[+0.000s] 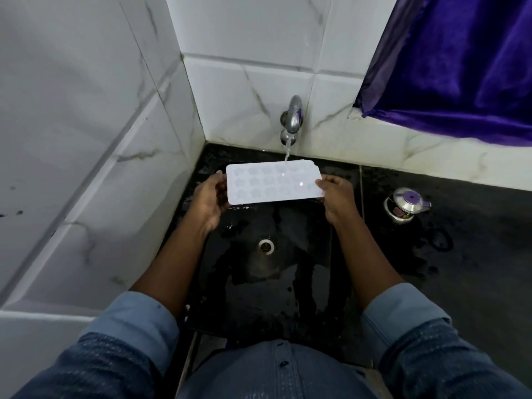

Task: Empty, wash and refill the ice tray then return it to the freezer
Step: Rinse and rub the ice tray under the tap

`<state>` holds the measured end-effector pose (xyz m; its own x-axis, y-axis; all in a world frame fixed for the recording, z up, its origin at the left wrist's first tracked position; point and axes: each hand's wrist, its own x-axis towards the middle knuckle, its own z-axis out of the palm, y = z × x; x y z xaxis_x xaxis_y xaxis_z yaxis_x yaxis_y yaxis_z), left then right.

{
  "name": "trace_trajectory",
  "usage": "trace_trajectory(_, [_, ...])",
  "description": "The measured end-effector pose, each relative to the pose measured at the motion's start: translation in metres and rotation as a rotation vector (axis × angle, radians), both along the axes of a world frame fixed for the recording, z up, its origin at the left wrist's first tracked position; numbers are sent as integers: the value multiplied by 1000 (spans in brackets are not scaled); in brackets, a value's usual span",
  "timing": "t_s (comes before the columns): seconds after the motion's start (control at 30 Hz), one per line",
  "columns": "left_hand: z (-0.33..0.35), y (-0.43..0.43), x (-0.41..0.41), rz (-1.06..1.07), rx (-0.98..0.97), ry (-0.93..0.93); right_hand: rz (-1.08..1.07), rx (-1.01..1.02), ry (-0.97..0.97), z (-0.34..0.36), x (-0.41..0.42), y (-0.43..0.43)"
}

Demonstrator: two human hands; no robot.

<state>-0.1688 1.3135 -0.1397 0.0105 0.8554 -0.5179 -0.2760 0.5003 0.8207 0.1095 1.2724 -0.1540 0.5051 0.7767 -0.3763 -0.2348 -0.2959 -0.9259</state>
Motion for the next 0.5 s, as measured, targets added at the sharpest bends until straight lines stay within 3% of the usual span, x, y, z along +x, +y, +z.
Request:
trace_trajectory(0.13, [7, 0, 3, -13, 9, -46, 120, 12, 57, 0, 6, -3])
trace_trajectory(0.23, [12, -5, 3, -140, -25, -25, 13, -12, 22, -2, 14, -1])
trace_trajectory(0.37, [5, -5, -7, -166, -18, -122, 248, -24, -17, -3, 15, -4])
trace_trajectory(0.5, [-7, -13, -19, -212, 57, 94, 331, -31, -82, 2, 21, 0])
